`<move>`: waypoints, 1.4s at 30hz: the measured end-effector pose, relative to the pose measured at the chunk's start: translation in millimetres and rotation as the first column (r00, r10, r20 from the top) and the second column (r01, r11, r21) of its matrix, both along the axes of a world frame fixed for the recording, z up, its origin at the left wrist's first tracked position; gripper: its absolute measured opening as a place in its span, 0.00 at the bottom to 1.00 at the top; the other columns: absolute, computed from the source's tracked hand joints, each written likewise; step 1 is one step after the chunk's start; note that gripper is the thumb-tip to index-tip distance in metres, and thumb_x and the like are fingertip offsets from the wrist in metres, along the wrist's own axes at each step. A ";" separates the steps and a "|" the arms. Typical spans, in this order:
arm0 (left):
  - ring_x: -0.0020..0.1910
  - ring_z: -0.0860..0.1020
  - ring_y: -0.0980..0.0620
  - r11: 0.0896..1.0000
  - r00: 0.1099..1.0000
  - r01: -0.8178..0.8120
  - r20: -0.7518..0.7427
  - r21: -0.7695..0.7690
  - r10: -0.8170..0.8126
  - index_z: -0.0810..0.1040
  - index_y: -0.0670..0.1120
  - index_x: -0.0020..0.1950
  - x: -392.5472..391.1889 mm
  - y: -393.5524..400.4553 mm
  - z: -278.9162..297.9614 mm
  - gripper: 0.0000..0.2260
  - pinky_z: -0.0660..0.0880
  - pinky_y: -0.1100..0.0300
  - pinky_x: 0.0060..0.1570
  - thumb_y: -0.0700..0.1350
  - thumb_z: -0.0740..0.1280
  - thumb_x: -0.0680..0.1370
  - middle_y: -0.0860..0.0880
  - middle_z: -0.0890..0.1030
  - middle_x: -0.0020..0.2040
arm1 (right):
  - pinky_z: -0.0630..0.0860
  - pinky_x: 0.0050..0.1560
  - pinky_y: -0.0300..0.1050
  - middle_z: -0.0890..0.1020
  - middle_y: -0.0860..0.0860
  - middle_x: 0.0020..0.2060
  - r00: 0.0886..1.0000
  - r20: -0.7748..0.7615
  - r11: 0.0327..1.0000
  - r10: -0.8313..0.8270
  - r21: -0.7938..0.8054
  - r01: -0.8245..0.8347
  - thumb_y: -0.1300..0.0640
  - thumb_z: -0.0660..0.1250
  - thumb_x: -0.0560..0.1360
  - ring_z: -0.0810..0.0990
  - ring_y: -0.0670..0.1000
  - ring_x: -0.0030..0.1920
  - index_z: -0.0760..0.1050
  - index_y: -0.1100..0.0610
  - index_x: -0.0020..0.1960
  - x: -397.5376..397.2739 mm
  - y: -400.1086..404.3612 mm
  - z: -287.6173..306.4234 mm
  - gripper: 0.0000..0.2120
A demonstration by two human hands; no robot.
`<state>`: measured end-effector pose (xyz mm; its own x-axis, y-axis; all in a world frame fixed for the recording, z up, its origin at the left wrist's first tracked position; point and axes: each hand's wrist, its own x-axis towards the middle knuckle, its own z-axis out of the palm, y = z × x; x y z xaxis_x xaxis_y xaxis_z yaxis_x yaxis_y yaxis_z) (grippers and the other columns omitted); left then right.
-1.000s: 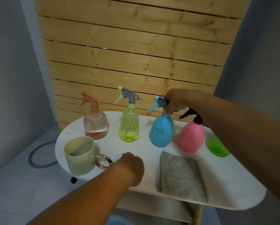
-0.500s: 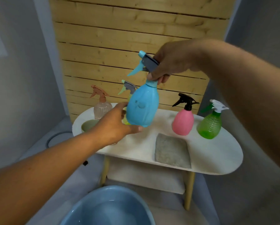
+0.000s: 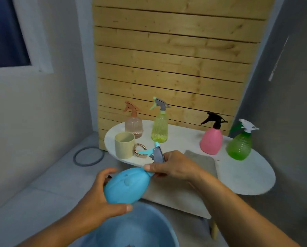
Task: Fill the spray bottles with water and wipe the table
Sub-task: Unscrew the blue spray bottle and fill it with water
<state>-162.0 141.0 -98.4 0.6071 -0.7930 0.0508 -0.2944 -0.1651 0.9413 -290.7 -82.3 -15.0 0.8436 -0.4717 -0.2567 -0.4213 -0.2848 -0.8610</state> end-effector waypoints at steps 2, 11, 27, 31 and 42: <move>0.55 0.81 0.55 1.000 0.998 0.001 -0.056 -0.003 -0.001 0.67 0.63 0.65 3.6 10.2 -7.4 0.46 0.81 0.63 0.44 0.57 0.86 0.52 0.54 0.75 0.61 | 0.78 0.37 0.33 0.87 0.51 0.35 0.999 0.029 0.996 -0.014 0.085 0.011 0.45 0.82 0.65 0.85 0.44 0.34 0.84 0.59 0.44 -0.1 5.1 -18.3 0.19; 0.57 0.85 0.48 0.995 0.876 0.020 -0.478 -0.093 -0.063 0.75 0.66 0.63 17.6 11.9 -25.6 0.33 0.83 0.44 0.53 0.68 0.81 0.61 0.55 0.83 0.59 | 0.80 0.42 0.35 0.87 0.57 0.39 0.995 0.096 0.972 0.014 0.232 -0.036 0.55 0.82 0.64 0.86 0.48 0.38 0.87 0.57 0.37 -5.2 -0.1 -23.3 0.07; 0.58 0.85 0.45 0.983 0.840 0.118 -0.514 -0.143 -0.176 0.76 0.62 0.65 13.0 12.5 -23.2 0.35 0.83 0.48 0.54 0.62 0.84 0.62 0.51 0.85 0.58 | 0.77 0.34 0.31 0.88 0.55 0.40 0.991 0.041 0.938 -0.127 0.330 0.107 0.58 0.77 0.72 0.86 0.46 0.35 0.84 0.61 0.47 -12.0 3.4 -23.6 0.08; 0.60 0.84 0.48 0.990 0.805 0.080 -0.579 -0.113 -0.131 0.84 0.60 0.61 9.4 11.3 -16.3 0.30 0.82 0.52 0.53 0.74 0.72 0.65 0.48 0.85 0.61 | 0.78 0.37 0.31 0.88 0.55 0.42 0.994 0.063 0.944 -0.088 0.325 0.063 0.61 0.77 0.72 0.86 0.47 0.40 0.84 0.63 0.52 -12.9 5.3 -25.0 0.10; 0.56 0.83 0.60 0.990 0.965 0.135 -0.220 -0.051 -0.143 0.60 0.80 0.66 10.6 15.4 -17.5 0.47 0.82 0.63 0.45 0.60 0.86 0.57 0.66 0.73 0.63 | 0.72 0.31 0.34 0.88 0.56 0.41 0.975 -0.009 0.938 -0.222 0.271 0.216 0.51 0.78 0.71 0.85 0.46 0.34 0.81 0.56 0.48 -1.9 14.8 -32.5 0.12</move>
<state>-151.4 156.4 -115.9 0.4899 -0.8706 -0.0441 -0.0944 -0.1033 0.9902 -292.6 -67.5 -47.5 0.7337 -0.5616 -0.3826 -0.4280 0.0553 -0.9021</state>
